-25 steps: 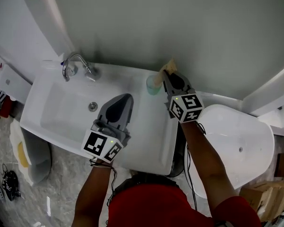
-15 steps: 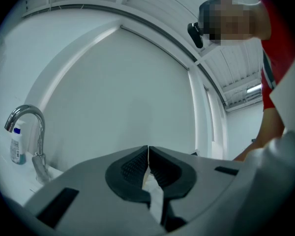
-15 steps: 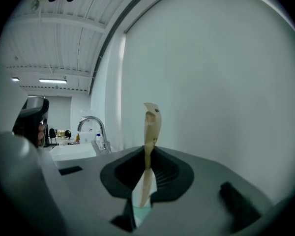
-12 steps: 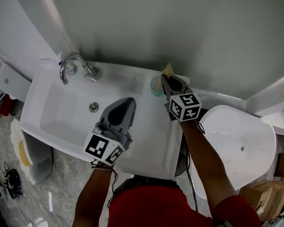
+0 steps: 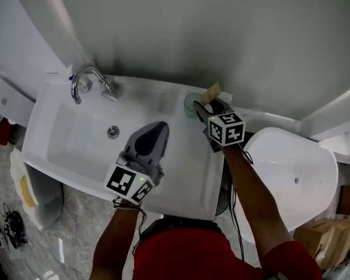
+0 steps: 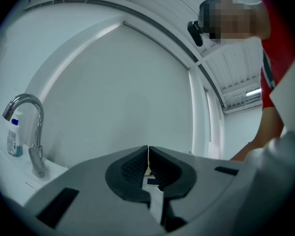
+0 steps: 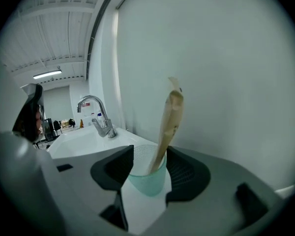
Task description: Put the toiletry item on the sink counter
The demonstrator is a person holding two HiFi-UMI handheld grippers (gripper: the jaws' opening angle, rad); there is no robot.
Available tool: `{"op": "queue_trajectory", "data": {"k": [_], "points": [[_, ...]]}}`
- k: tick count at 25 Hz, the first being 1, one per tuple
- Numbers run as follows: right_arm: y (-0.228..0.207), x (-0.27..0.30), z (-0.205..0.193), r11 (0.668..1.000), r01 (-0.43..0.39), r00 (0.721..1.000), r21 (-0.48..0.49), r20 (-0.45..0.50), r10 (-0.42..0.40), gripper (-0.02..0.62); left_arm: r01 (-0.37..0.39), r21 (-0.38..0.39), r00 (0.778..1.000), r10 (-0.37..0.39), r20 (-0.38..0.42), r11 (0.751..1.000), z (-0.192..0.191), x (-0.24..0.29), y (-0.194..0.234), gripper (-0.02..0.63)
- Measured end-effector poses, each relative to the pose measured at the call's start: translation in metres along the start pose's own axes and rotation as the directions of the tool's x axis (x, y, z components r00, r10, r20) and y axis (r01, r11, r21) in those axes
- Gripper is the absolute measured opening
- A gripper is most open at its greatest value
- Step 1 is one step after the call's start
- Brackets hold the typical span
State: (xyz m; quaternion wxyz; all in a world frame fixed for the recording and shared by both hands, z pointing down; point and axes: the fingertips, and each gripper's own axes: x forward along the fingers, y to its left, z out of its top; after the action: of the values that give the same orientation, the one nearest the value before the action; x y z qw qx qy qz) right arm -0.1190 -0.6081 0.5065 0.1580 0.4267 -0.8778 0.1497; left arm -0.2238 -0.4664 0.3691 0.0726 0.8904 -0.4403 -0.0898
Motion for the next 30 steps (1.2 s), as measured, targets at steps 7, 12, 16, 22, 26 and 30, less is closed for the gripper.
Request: {"op": "queue_trajectory", "data": {"k": [7, 12, 16, 22, 26, 30], "points": [[-0.003, -0.029, -0.015, 0.998, 0.013, 1.000, 0.062, -0.012, -0.012, 0.205, 0.014, 0.001, 1.000, -0.014, 0.005, 1.000, 0.000, -0.001, -0.005, 0.023], [0.025, -0.069, 0.006, 0.999, -0.027, 0.996, 0.026, 0.081, 0.025, 0.204, 0.017, 0.013, 1.000, -0.017, 0.006, 1.000, 0.000, -0.002, -0.010, 0.022], [0.062, -0.105, 0.035, 0.995, -0.079, 0.980, -0.052, 0.180, 0.088, 0.169, 0.029, 0.029, 1.000, -0.029, 0.010, 0.999, 0.003, -0.006, -0.022, 0.023], [0.122, -0.151, 0.067, 0.977, -0.156, 0.937, -0.147, 0.292, 0.194, 0.043, 0.039, 0.038, 0.999, -0.040, 0.029, 0.999, 0.013, -0.018, -0.041, 0.023], [0.156, -0.181, 0.079, 0.961, -0.199, 0.904, -0.194, 0.341, 0.257, 0.034, 0.048, 0.068, 0.998, -0.051, 0.045, 0.997, 0.023, -0.029, -0.058, 0.023], [0.175, -0.202, 0.079, 0.950, -0.213, 0.892, -0.229, 0.350, 0.285, 0.031, 0.059, 0.094, 0.996, -0.065, 0.054, 0.994, 0.029, -0.037, -0.075, 0.023]]}}
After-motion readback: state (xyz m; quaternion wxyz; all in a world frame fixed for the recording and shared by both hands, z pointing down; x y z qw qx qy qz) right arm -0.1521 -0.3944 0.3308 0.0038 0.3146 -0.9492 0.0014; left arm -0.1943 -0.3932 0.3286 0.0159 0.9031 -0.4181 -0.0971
